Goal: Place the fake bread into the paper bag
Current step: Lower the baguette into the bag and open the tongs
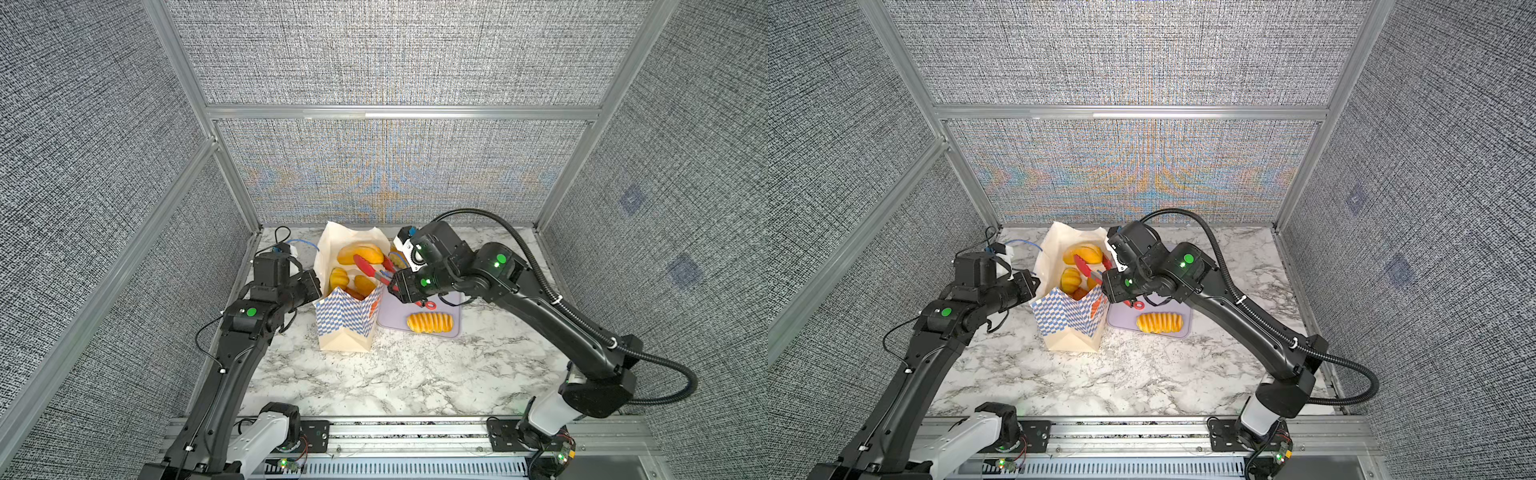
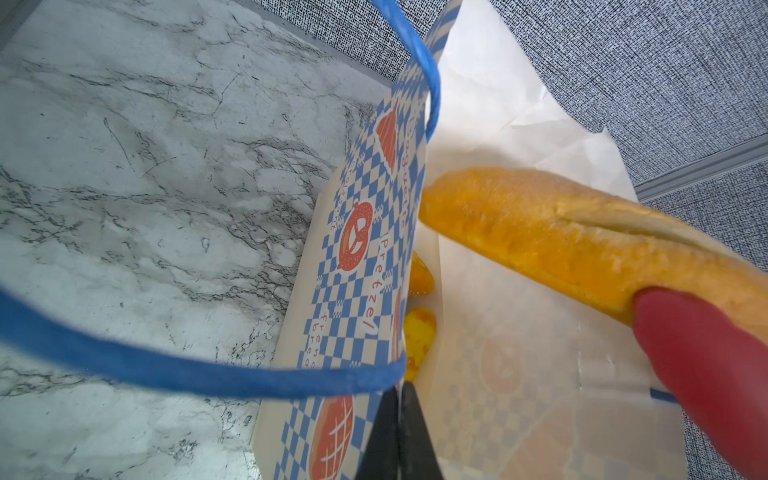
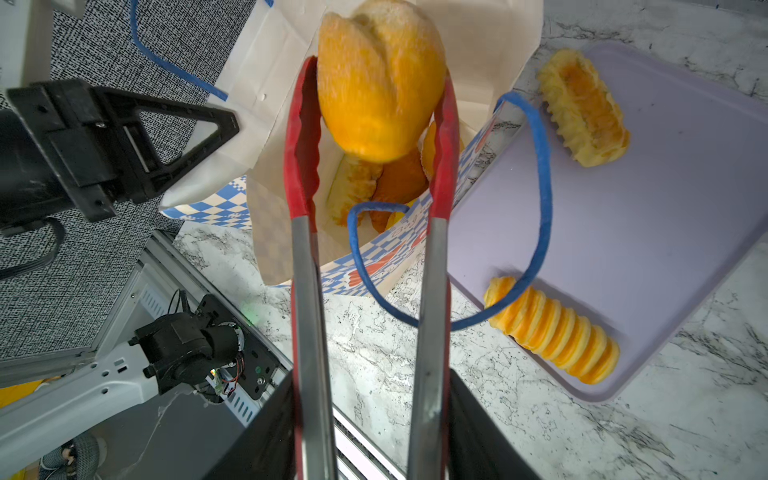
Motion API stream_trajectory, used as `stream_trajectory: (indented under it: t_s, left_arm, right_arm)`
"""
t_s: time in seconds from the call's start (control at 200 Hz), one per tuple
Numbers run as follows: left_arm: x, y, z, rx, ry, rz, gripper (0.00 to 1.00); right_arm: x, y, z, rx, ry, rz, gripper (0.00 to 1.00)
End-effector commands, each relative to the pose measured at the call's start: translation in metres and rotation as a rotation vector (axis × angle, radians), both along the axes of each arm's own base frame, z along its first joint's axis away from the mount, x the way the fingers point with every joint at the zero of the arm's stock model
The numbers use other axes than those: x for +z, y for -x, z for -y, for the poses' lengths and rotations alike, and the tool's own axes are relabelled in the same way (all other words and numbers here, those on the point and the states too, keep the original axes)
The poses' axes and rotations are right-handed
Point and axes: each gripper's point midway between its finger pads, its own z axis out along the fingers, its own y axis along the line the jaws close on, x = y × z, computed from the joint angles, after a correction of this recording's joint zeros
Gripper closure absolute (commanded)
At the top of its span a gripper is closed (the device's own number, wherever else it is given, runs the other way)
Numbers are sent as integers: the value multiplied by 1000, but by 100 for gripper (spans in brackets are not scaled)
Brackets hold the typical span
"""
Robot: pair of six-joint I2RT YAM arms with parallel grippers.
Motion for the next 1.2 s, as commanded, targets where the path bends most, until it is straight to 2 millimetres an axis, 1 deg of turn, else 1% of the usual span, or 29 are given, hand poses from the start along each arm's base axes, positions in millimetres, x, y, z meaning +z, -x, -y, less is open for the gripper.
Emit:
stream_trajectory:
  t_s: [0.0,0.42,0.595,0.7,0.87,1.0,1.195]
  left_arm:
    - [-3,0,-2,5,-8,-9,98]
    - [-2,2,-3,8,-13,-8,98]
    - [-1,1,-3,7,-15,-6,98]
    - [-1,0,-2,5,-14,-5,98]
    - [-1,0,-2,5,-15,-5,98]
    - [-1,0,-2,4,-17,-3,98]
    - [0,-1,-3,3,-25,-1,98]
  right_arm:
    - [12,-3,-5,16,-33,36,45]
    - [25,-8,-14,41,-56,70,42]
    - [41,-9,-16,58,-97,110,43]
    - [50,-11,-13,64,-123,136,45]
    - [64,-15,-1,49,-146,177,45]
    - [68,-20,11,27,-142,202,45]
    - [72,-32,45,-54,-139,226,45]
